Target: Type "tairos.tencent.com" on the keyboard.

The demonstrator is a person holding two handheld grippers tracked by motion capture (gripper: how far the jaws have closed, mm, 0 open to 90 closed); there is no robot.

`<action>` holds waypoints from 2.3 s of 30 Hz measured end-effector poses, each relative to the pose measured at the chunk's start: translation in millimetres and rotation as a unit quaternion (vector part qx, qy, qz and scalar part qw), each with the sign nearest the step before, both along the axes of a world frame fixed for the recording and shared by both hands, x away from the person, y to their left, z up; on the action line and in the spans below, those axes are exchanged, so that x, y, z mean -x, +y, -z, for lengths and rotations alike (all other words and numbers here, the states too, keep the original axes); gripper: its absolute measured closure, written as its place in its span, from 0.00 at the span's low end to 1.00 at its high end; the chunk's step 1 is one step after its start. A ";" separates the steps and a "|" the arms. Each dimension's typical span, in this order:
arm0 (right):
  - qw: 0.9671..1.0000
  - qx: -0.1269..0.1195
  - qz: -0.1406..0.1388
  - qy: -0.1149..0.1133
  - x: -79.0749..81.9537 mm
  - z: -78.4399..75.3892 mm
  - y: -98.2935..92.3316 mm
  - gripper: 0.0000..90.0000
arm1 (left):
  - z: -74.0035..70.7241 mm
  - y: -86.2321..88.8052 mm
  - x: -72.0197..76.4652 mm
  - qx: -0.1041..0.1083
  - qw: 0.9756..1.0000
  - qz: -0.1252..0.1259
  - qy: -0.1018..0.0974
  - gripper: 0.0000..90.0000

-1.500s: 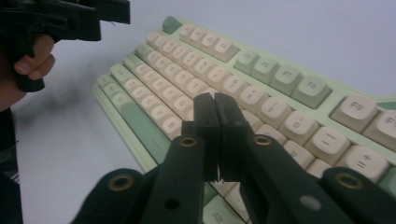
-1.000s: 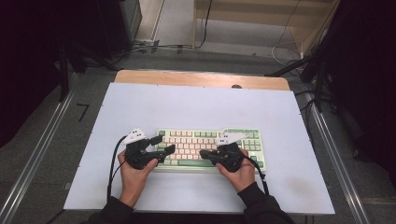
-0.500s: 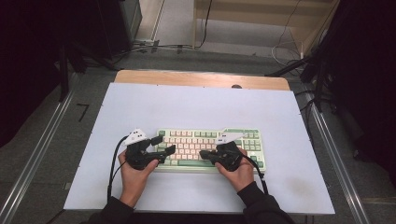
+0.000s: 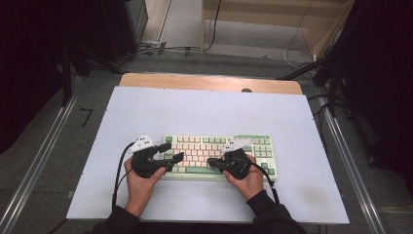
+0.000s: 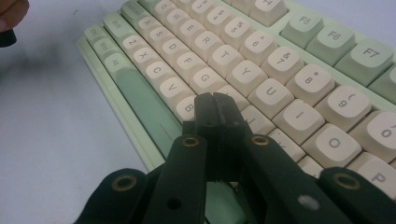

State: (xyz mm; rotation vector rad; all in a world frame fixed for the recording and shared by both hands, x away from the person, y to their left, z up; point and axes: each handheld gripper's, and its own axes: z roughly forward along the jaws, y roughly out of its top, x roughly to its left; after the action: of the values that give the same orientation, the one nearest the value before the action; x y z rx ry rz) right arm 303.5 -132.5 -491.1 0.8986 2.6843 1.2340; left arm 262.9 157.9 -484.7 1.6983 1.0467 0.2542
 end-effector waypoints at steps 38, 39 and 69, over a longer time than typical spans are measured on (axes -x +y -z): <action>0.989 -0.109 0.099 0.010 -13.3 -19.1 -52.4 0.34 | 11.9 -34.6 -7.6 -0.048 0.995 0.091 0.009 1.00; 0.989 -0.108 0.098 0.012 -13.0 -18.7 -52.3 0.34 | 12.4 -35.3 -7.9 -0.051 0.994 0.093 0.010 1.00; 0.991 -0.092 0.095 0.003 -11.7 -17.5 -51.5 0.36 | 15.4 -46.7 -10.1 -0.113 0.987 0.110 0.021 1.00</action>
State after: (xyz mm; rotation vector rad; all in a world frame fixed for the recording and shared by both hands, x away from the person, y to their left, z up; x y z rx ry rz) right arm 315.3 -184.1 -473.6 1.1522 2.4488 1.4532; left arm 273.0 111.2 -500.0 2.0139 0.8771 0.2007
